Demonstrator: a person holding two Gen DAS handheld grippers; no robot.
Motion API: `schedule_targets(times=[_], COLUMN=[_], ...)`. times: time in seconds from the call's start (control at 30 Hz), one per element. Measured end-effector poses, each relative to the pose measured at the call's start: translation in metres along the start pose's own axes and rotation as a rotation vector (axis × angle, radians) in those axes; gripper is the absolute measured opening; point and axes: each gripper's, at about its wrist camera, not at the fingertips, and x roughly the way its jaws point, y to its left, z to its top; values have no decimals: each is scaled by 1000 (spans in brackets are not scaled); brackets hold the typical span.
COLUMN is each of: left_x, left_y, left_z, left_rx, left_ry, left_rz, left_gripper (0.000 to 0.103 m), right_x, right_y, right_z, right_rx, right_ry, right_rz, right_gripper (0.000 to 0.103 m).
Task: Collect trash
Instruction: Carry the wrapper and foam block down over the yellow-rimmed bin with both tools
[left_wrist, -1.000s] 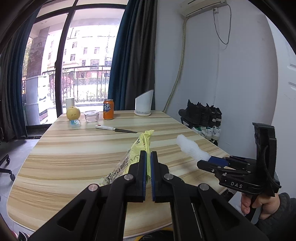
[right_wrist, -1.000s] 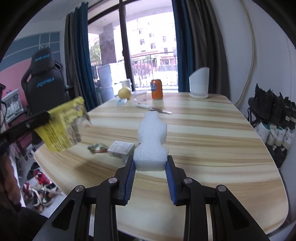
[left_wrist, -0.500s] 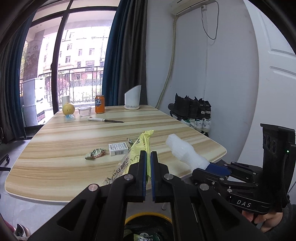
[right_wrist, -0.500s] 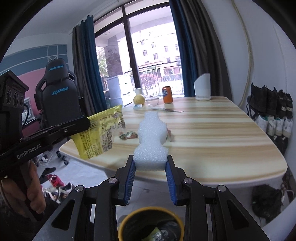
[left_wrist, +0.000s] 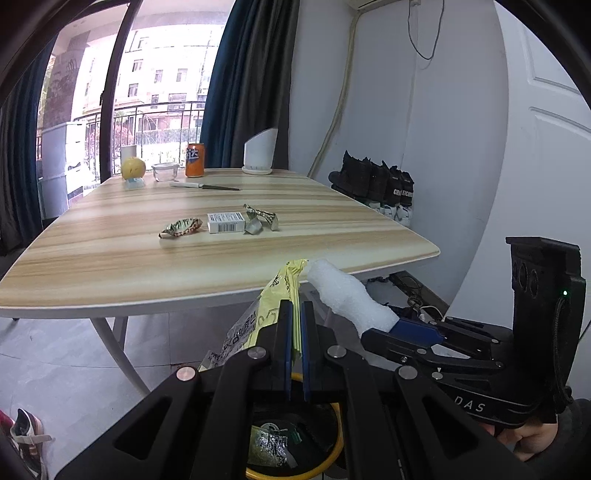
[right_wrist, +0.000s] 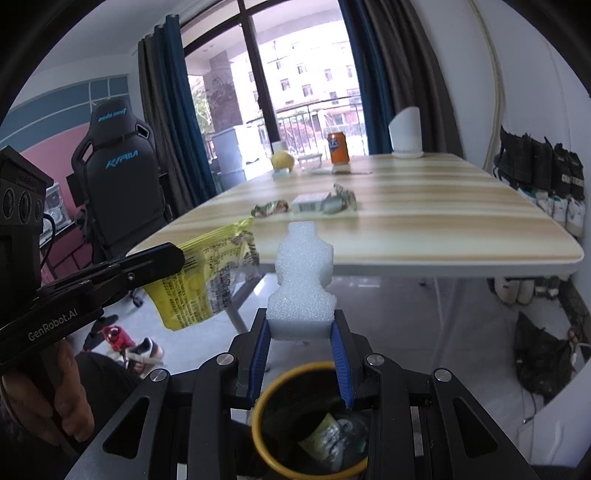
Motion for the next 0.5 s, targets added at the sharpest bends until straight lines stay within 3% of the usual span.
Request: schedule_targets(times=[0.27,0.5], left_x=[17,52], left_y=[4,11], left_z=[-29,-52], left_rx=[-42,-83], left_ry=[76,179], left_rz=[0,13], left_gripper=[0,0], right_x=[19,48], right_y=[-1,-23], right_z=[-29,-41], right_rx=[9,104], right_ry=[94,183], right_rz=[-5,-31], right_gripper=[31,31])
